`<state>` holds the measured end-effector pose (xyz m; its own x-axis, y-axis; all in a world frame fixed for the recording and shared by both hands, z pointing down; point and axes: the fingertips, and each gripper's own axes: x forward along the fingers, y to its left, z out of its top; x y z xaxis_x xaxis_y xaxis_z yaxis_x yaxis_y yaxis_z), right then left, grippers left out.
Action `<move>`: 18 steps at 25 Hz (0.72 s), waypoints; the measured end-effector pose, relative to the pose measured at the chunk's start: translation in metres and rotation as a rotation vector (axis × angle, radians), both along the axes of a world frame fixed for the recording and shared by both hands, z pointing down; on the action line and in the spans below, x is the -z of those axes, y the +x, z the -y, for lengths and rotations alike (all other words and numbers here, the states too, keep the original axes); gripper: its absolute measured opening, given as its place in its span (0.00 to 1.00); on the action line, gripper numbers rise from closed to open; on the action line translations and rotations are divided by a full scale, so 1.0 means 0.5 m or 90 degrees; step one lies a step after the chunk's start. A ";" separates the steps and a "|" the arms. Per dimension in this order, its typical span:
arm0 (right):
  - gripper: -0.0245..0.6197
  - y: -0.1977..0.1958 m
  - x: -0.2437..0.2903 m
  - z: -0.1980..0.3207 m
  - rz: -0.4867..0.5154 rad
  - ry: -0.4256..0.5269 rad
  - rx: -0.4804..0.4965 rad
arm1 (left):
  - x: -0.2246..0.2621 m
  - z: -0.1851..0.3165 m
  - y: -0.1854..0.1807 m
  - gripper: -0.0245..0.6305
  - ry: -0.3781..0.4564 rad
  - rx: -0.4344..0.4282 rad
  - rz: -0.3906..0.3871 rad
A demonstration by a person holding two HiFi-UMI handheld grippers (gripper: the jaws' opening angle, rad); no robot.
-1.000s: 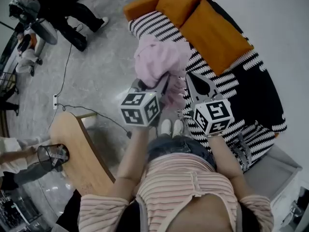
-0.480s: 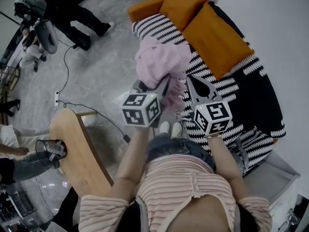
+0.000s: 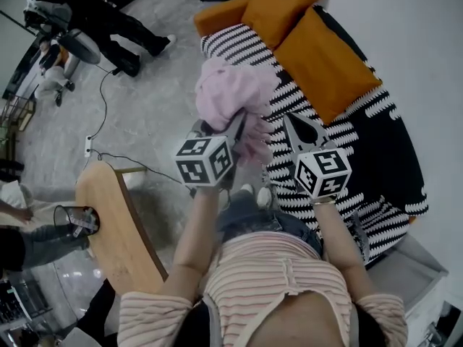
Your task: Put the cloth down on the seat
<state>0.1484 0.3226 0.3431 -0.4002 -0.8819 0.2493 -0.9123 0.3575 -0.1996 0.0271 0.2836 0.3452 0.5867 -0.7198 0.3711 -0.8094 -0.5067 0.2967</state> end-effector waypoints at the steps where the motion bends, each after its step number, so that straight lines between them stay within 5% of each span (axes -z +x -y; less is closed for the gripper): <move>1: 0.05 0.010 -0.002 0.003 0.004 -0.001 -0.002 | 0.002 0.002 0.003 0.37 0.002 0.004 0.000; 18: 0.05 0.017 -0.002 0.120 0.023 -0.014 0.007 | 0.031 0.108 0.003 0.37 0.020 0.016 0.018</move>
